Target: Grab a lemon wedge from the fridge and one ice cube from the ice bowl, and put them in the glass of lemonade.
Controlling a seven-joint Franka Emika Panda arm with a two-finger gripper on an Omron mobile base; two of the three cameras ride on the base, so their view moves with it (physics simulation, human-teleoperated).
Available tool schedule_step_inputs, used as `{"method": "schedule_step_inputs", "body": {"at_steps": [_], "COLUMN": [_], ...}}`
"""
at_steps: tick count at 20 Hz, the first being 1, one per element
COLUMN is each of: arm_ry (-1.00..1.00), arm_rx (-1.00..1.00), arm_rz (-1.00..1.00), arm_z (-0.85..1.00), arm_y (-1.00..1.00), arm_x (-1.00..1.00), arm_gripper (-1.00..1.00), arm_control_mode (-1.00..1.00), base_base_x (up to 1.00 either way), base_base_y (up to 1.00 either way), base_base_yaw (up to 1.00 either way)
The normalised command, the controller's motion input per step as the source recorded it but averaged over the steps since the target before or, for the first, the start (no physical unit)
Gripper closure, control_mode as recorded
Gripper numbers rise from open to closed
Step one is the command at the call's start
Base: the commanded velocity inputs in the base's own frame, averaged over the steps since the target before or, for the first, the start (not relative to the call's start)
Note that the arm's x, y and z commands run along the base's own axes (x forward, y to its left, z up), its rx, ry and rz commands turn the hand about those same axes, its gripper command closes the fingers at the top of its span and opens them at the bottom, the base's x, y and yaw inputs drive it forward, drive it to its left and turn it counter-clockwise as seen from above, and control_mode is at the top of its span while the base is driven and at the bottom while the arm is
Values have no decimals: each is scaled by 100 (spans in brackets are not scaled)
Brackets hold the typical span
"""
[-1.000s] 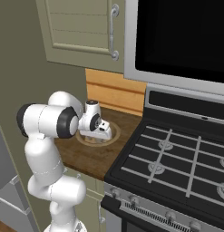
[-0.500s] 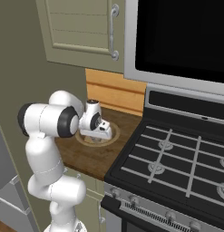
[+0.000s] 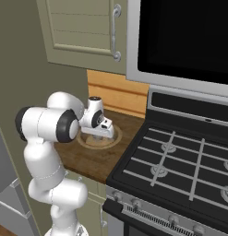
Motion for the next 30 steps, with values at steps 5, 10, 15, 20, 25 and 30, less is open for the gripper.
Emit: {"method": "schedule_step_inputs", "body": {"at_steps": [5,10,15,20,25,30], "arm_ry": [-8,-5,-11,-13,-13,-7], "arm_rx": [2,7,4,-1,-3,-8], "arm_rz": [0,2,10,11,7,1], "arm_z": [23,46,66,65,58,27], "arm_y": [0,14,48,54,62,46], "arm_x": [-4,-20,-81,-44,-1,4], "arm_gripper": [100,100,100,100,100,100], "arm_control_mode": [-100,-100,-100,-100,-100,-100], "base_base_x": [0,0,0,0,0,0], "base_base_y": [0,0,0,0,0,0], "base_base_yaw": [0,0,0,0,0,0]}}
